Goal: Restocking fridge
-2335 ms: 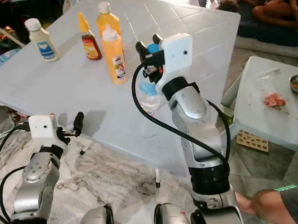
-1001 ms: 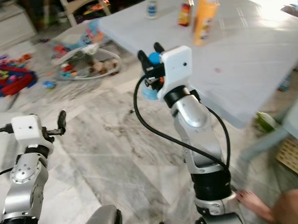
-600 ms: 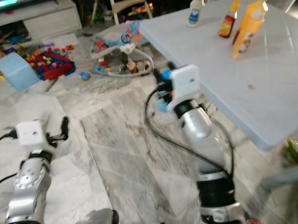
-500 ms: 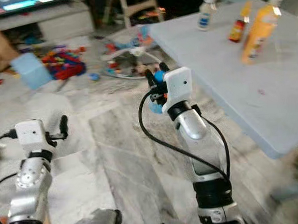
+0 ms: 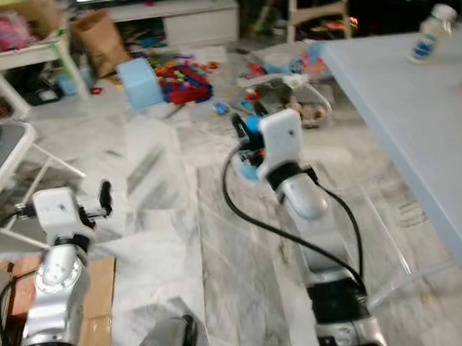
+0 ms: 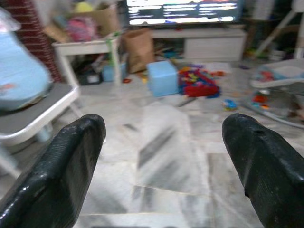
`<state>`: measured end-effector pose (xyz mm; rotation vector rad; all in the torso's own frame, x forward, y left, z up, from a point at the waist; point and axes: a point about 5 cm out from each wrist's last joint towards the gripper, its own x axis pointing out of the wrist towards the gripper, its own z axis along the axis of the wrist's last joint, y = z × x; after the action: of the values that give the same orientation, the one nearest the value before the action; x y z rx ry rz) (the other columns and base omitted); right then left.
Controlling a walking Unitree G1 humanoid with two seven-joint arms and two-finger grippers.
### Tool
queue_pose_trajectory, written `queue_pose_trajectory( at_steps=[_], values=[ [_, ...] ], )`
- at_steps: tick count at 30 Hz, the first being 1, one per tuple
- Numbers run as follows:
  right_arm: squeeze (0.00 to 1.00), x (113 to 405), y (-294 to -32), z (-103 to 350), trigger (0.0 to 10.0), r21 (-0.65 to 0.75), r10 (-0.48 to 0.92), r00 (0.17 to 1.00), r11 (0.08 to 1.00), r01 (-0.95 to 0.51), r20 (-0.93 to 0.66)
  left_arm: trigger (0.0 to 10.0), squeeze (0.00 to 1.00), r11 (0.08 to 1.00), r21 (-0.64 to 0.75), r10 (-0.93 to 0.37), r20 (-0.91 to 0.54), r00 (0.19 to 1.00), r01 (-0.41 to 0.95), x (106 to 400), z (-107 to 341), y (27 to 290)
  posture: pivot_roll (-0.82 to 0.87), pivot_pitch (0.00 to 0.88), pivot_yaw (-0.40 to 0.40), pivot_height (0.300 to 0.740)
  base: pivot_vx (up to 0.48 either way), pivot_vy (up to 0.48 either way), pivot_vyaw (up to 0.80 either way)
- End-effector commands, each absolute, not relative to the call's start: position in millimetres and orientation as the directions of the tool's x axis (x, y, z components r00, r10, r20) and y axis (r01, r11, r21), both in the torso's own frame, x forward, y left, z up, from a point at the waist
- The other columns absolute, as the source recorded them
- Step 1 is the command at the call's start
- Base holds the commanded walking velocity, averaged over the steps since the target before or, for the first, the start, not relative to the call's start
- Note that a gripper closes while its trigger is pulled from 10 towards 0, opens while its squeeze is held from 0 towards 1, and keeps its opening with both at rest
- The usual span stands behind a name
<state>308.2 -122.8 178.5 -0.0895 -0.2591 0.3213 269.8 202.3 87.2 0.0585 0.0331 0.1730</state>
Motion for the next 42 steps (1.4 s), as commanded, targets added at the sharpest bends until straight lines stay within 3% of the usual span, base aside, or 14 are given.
queue_pose_trajectory(
  at_steps=[1,31,42],
  values=[
    [0.0,308.2,-113.8,186.2,10.0,-0.13,0.348,0.896,0.937,-0.324,0.275,10.0,0.0,0.98,0.057,0.195,-0.042,0.98,-0.192,267.9,85.4,208.6,0.04,0.073,-0.029,0.74,0.0,0.0,0.8],
    [0.0,309.4,-109.5,186.4,10.0,-0.129,0.385,0.881,0.923,-0.363,0.277,10.0,0.0,0.921,0.129,0.372,-0.02,0.928,-0.366,266.8,84.1,241.3,0.04,0.077,-0.034,0.74,0.0,0.0,0.8],
    [0.0,308.9,-112.5,184.9,10.0,-0.11,0.382,0.882,0.924,-0.366,0.276,10.0,0.0,0.933,0.108,0.349,-0.032,0.937,-0.344,267.7,81.7,238.5,0.04,0.073,-0.037,0.74,0.0,0.467,0.7]
  ],
)
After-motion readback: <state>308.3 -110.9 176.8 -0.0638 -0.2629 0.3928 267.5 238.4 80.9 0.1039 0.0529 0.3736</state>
